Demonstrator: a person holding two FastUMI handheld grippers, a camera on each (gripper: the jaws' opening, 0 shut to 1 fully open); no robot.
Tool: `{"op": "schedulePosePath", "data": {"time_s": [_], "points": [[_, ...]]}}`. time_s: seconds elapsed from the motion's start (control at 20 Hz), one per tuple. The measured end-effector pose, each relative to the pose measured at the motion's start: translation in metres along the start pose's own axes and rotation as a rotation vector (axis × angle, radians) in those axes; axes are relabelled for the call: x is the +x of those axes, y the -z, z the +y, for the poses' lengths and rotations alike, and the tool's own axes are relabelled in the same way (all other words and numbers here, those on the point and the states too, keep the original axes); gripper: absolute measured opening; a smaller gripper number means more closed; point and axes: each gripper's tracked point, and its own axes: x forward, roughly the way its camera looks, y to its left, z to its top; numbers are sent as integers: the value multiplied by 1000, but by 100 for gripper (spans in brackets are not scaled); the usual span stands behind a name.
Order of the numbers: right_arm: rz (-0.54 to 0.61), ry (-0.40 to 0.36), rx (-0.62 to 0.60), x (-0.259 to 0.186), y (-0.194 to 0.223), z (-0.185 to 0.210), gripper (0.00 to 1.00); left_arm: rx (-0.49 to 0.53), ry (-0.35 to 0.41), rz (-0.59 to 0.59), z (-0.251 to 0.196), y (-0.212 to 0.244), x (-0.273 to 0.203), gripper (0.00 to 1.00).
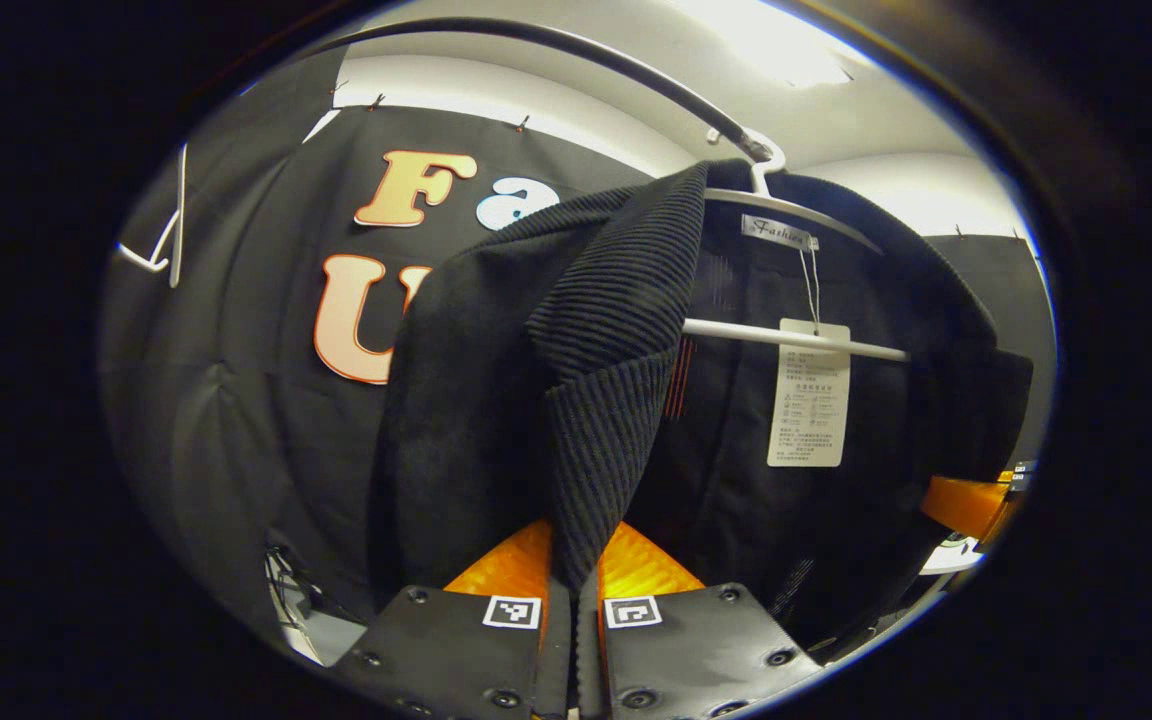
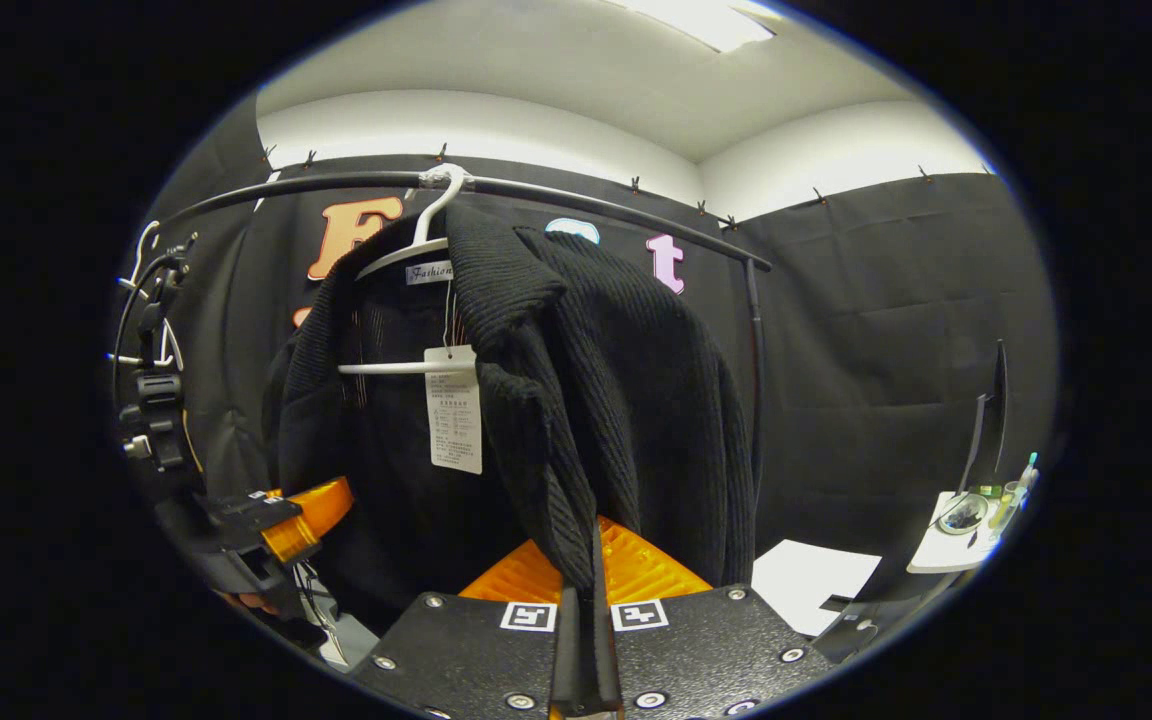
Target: Grasp the clothes on the hanger with both hands and then place them into the laundry hamper below.
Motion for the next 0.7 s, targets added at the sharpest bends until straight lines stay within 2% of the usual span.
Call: {"op": "schedulePosePath", "data": {"time_s": [0.25, 0.5, 0.7], "points": [[-93, 48, -37, -15, -30, -27, 6, 54, -91, -66, 31, -49, -23, 10], [-158, 102, -32, -16, -73, -60, 5, 50, -160, -127, 61, -101, -30, 10], [-201, 135, -19, -12, -105, -87, 5, 118, -221, -220, 84, -141, -30, 10]]}}
